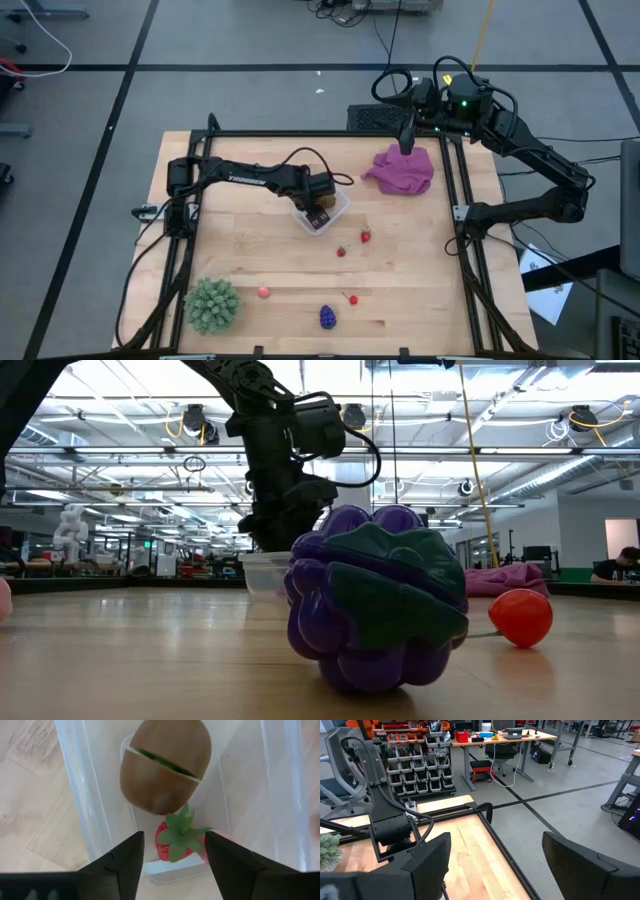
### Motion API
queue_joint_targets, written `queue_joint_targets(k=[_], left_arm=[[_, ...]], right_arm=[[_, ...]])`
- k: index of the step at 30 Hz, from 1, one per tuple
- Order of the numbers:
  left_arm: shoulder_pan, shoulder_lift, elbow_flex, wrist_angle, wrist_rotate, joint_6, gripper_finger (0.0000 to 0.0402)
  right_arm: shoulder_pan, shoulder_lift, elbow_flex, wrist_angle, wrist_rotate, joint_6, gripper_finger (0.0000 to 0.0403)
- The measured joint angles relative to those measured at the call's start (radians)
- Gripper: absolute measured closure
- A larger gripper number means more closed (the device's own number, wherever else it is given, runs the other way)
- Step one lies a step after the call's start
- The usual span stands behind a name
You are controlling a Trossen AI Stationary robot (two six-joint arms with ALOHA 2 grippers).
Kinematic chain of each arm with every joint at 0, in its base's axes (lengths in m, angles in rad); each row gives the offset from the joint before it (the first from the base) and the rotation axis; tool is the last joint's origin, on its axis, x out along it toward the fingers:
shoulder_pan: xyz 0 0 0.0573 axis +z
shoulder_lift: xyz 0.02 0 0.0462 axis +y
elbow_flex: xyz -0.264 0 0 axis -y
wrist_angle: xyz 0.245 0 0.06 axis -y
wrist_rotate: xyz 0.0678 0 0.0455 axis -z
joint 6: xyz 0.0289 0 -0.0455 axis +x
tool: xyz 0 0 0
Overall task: Pick and placing Produce into tupperware
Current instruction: Put the peach into the transparent bin
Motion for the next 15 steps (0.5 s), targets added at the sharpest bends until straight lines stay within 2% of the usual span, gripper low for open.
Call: queue_joint_targets(k=[7, 13, 15], left_arm=[[-0.006, -0.037, 0.021, -0.096, 0.000, -0.025, 0.0184], [-0.058, -0.092, 0.140, -0.277, -0.033, -0.040, 0.0187], [-0.096, -0.117, 0.155, -0.291, -0.049, -0.050, 0.0189]], right_arm=[[0.000, 0.000, 0.000, 0.000, 0.000, -0.004, 0.0099], [-0.001, 0.000, 0.000, 0.000, 0.000, -0.004, 0.0099], [-0.001, 0.000, 0.000, -0.006, 0.000, -0.004, 0.0099]])
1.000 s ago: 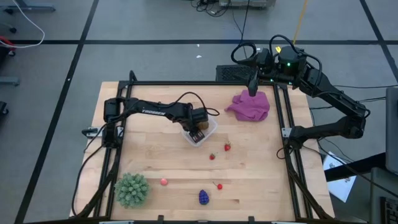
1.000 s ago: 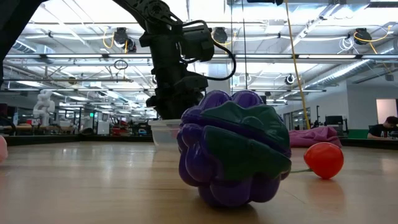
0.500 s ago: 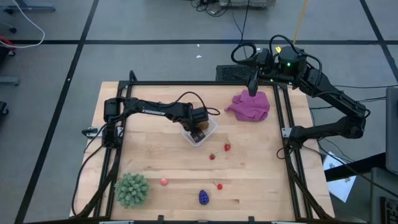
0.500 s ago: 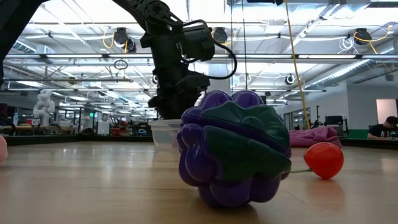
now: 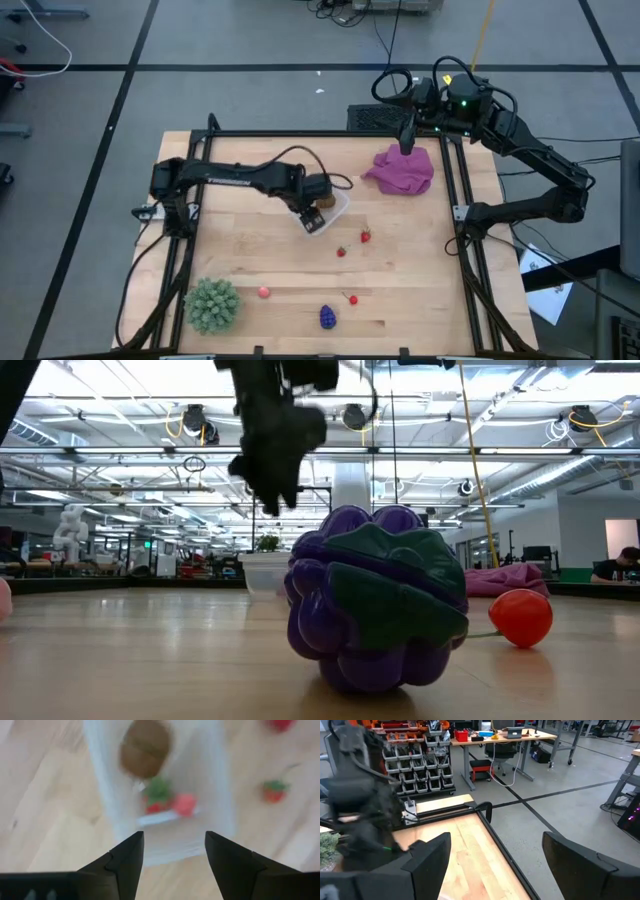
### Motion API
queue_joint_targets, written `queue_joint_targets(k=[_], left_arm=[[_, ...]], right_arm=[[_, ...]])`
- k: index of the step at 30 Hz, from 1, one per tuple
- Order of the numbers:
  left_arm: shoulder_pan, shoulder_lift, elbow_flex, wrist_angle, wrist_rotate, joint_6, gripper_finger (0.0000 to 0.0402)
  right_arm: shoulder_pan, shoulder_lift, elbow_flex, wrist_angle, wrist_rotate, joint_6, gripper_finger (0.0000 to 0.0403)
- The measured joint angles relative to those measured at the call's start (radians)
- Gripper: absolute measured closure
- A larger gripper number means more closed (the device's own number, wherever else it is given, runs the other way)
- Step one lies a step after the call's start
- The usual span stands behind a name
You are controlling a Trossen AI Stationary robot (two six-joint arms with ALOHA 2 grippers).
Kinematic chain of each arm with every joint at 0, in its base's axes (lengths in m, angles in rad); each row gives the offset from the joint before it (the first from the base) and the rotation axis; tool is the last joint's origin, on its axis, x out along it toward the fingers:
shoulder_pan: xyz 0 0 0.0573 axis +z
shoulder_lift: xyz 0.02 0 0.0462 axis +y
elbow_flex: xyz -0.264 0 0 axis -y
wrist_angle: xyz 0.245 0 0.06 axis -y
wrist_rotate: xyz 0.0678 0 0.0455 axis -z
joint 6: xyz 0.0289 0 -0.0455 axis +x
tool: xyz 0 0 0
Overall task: Pick and placing Produce into tupperware
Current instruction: Put the peach into the transparent bin
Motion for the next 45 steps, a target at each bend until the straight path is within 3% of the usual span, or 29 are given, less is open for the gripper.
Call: queue_joint_targets(k=[7, 12, 18, 25, 29, 34, 45], left_arm=[[-0.222, -0.032, -0.038, -0.140, -0.079, -0.188, 0.0199], [-0.382, -0.029, -0.107, -0.138, -0.050, -0.400, 0.0209], [-0.505, -0.030, -0.122, -0.133, -0.047, -0.685, 0.0207], [-0.630, -0.030, -0.122, -0.127, -0.026, -0.811, 0.0204], [-0.685, -0.030, -0.123, -0.119, -0.047, -0.871, 0.0208], [-0.718, -0.030, -0.197, 0.003, -0.044, -0.893, 0.0205], [-0.694, -0.029, -0.369, 0.140, 0.005, -0.896, 0.0205]], right_arm=[[0.000, 0.000, 0.000, -0.066, 0.000, 0.000, 0.0099], [0.000, 0.000, 0.000, -0.089, 0.000, 0.003, 0.0099], [0.002, 0.000, 0.000, -0.079, 0.000, 0.042, 0.0099], [0.002, 0.000, 0.000, -0.077, -0.001, 0.082, 0.0099], [0.002, 0.000, 0.000, -0.077, -0.002, 0.091, 0.0099], [0.002, 0.000, 0.000, -0.077, -0.002, 0.135, 0.0099], [0.002, 0.000, 0.000, -0.067, -0.003, 0.135, 0.0099]])
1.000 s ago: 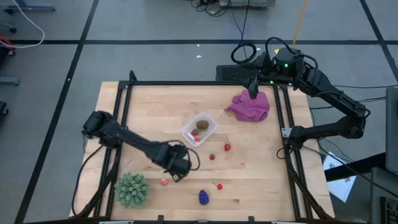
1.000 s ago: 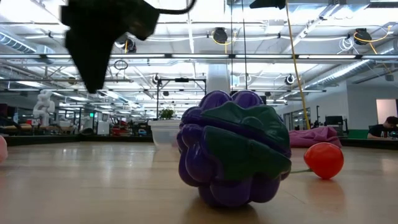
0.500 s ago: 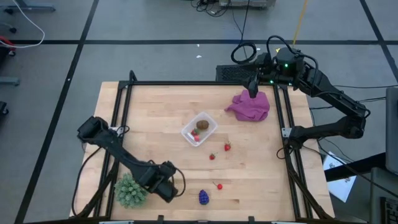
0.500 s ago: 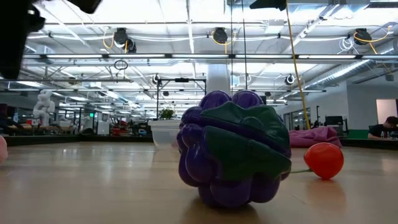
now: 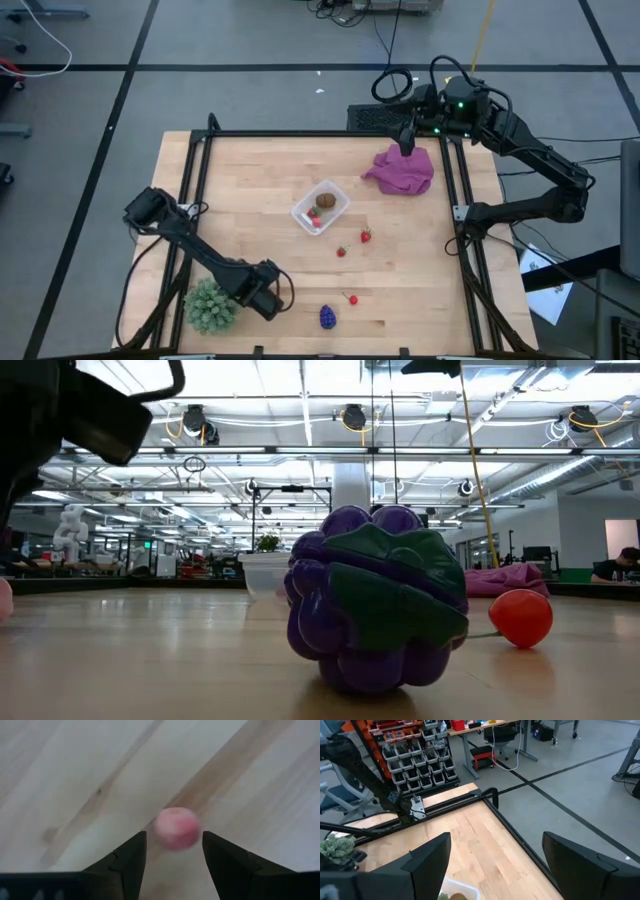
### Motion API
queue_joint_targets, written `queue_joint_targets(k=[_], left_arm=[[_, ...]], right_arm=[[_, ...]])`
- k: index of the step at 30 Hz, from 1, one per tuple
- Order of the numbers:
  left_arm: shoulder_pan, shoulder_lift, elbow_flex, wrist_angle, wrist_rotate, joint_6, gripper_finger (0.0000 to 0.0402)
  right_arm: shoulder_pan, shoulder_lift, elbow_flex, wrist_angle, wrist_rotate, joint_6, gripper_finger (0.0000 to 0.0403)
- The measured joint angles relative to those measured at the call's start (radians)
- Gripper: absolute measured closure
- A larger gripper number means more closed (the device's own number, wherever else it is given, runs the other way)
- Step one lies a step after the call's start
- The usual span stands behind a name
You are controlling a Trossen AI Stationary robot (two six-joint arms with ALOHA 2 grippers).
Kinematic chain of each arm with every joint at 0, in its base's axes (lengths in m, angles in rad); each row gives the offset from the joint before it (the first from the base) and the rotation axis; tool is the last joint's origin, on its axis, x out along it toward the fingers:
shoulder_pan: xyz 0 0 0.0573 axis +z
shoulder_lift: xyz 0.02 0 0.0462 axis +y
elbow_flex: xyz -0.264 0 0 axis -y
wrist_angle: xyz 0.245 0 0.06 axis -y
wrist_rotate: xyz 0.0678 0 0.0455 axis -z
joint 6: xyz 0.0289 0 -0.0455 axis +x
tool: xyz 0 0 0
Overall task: Pick and placing Produce into tupperware
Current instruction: Put the peach into the transparent bin
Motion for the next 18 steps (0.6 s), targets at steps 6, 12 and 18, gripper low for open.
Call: queue_joint_targets(k=[6, 12, 18], left_arm=[[0.017, 0.000, -0.014, 0.037, 0.021, 0.035, 0.0203], [0.018, 0.000, -0.014, 0.039, 0.036, 0.032, 0.0217], [0.018, 0.000, -0.025, 0.045, 0.055, 0.017, 0.0242]], right_arm=[[0.000, 0.000, 0.000, 0.011, 0.000, 0.000, 0.0099], [0.000, 0.000, 0.000, 0.014, 0.000, 0.000, 0.0099], [0.000, 0.000, 0.000, 0.014, 0.000, 0.000, 0.0099]])
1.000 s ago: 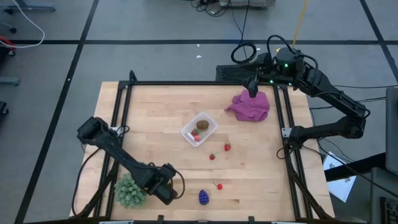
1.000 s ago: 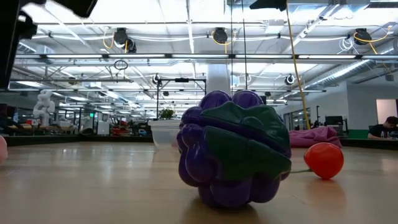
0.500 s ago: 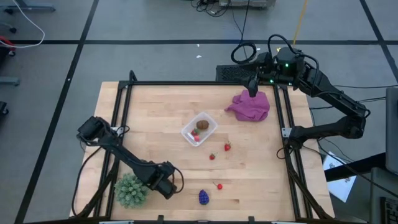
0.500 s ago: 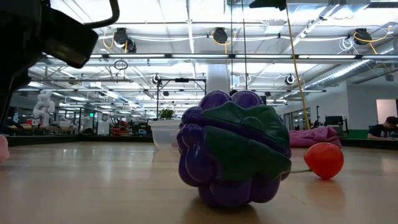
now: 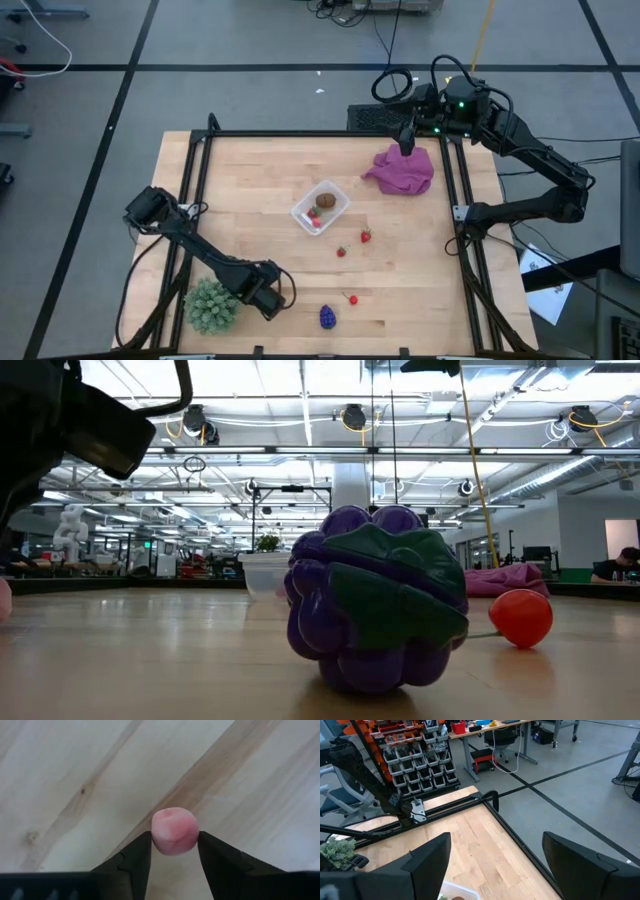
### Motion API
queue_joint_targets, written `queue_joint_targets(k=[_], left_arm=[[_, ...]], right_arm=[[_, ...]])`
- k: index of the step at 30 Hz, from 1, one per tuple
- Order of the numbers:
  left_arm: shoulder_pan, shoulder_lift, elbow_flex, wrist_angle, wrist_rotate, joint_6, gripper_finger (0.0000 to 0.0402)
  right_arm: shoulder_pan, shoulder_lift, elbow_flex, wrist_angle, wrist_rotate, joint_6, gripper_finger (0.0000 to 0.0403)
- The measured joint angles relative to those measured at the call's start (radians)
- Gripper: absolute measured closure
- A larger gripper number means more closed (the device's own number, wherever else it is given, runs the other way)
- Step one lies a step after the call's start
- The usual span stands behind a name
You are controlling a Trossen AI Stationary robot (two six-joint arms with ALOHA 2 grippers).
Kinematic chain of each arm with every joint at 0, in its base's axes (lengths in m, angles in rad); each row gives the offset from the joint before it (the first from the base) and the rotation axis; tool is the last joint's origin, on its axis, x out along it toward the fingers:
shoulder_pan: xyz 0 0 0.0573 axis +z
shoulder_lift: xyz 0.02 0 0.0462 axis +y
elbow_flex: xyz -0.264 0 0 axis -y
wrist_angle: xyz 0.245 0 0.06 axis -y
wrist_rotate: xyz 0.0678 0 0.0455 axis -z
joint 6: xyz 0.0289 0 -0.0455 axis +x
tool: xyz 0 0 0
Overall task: Pick and placing Produce into tupperware
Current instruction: Put the peach into the transparent bin
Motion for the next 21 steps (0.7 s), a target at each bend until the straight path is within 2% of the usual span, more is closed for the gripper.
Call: queue_joint_targets(k=[6, 21], left_arm=[[0.000, -0.002, -0.009, 0.008, 0.001, -0.002, 0.0264], [0.018, -0.002, -0.010, 0.008, -0.028, -0.011, 0.0274]], right_arm=[[0.000, 0.000, 0.000, 0.000, 0.000, 0.000, 0.0099], [0.000, 0.000, 0.000, 0.009, 0.000, 0.000, 0.0099]])
